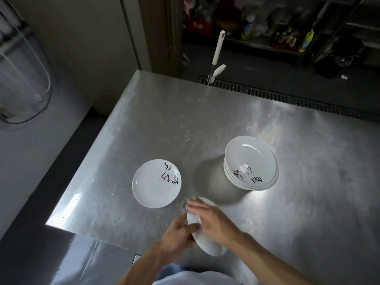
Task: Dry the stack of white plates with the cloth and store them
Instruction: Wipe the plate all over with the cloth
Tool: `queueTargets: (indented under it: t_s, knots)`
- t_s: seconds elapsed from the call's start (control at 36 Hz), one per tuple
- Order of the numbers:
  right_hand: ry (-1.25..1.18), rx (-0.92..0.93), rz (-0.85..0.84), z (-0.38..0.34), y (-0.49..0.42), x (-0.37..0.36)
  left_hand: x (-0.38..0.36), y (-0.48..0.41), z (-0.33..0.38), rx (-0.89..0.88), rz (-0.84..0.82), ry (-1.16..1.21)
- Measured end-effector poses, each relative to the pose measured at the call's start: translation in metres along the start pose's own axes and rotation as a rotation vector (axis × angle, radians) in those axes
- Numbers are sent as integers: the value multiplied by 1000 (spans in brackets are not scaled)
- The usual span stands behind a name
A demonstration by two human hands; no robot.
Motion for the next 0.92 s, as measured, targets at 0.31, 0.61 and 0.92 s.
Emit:
queueTargets:
  t_s: [0.31, 0.61, 0.92]
  knots:
    - [2, -98, -9, 18, -1, 7, 4, 7, -3, -13, -19, 3]
    - [-239, -273, 172, -1, 13, 2, -7, -5, 2, 44, 89, 183]
    - [-31, -305, 127, 25, -9, 22, 5, 7, -3, 69, -40, 35]
Point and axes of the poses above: each hand's wrist, its own y-axis away from the middle knuckle, its own x-axis out of the back of the hand, z = x × y, the point moved 2 cm from there along -y, towards the middle knuckle, and after that the axes turned 15 degrees about -x, right-handed, at the moved point
